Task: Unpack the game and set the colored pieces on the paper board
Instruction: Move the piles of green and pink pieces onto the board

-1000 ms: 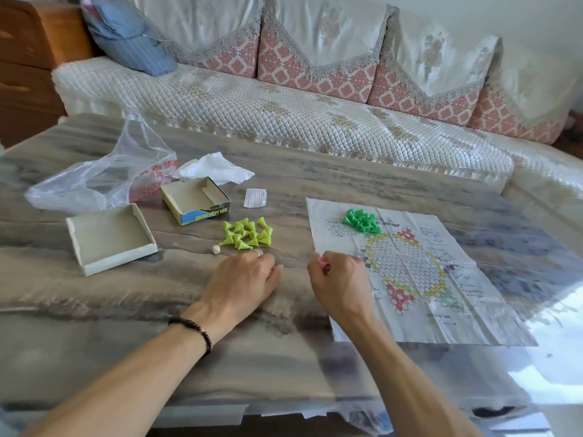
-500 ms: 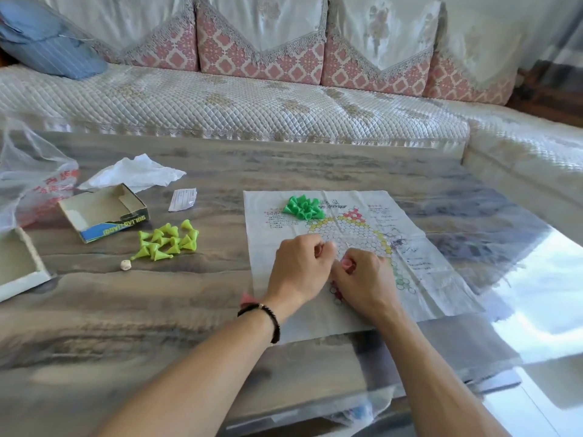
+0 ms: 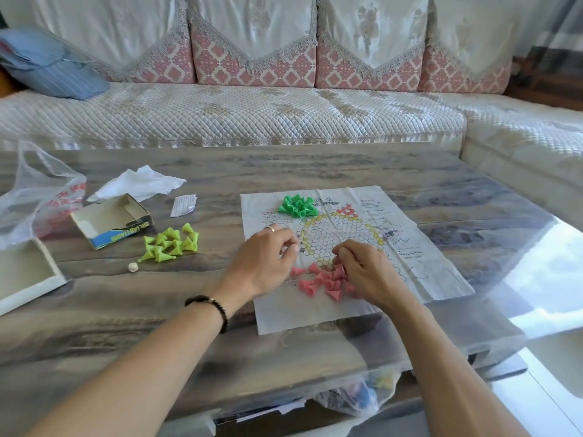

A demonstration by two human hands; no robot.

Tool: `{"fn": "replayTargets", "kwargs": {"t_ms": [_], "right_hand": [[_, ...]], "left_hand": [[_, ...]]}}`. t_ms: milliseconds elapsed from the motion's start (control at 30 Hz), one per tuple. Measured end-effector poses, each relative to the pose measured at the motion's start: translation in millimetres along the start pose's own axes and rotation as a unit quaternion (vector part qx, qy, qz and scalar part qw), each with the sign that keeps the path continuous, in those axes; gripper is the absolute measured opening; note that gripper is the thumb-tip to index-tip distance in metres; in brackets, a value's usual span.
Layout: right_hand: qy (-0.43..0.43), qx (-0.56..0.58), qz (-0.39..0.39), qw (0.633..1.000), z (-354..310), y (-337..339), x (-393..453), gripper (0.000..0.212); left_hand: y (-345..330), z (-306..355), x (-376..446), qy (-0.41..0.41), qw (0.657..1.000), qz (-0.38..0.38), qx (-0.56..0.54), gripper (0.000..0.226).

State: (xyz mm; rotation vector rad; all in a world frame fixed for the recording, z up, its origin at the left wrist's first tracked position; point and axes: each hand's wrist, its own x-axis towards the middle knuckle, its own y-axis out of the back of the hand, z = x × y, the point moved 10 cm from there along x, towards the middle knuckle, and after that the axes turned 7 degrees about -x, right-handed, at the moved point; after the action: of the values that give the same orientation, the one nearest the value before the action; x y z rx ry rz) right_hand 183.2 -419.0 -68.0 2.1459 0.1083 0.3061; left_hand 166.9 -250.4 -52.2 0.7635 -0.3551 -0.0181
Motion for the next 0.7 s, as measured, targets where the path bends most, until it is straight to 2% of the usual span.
{"fn": "replayTargets", "kwargs": {"t_ms": [67,200,267,400,567,633,700], "right_hand": [[0.005,-0.029,-0.009,1.000,-2,0,-1,0.027],[0.008,-0.078,-0.030,0.996,-7,-5,-8,0.029],[0.005,-0.079,-0.019,0.997,-7,-2,-10,0.032],[-0.040,-0.068,-0.002,0.997,4,13,-18,0.035],[-0.072,-0.083,-0.017,0.994,15,23,-26,0.045],[-0.083,-0.087,-0.030,0.992,21,23,-28,0.048],[-0.094,-0.075,-0.059,0.991,29,19,-30,0.052]], "left_hand": [[16,-13,-13,0.019,0.996,-0.017,0.088,0.016],[29,-41,-41,0.072,0.979,-0.086,0.171,0.037],[28,-42,-48,0.052,0.983,-0.100,0.148,0.030],[18,-34,-48,0.021,0.984,-0.133,0.115,0.001],[15,-4,-26,-0.007,0.994,-0.082,0.067,0.003],[-2,11,-19,-0.017,0.995,-0.094,0.031,0.004],[-23,18,-16,-0.009,0.992,-0.122,0.004,0.018]]}}
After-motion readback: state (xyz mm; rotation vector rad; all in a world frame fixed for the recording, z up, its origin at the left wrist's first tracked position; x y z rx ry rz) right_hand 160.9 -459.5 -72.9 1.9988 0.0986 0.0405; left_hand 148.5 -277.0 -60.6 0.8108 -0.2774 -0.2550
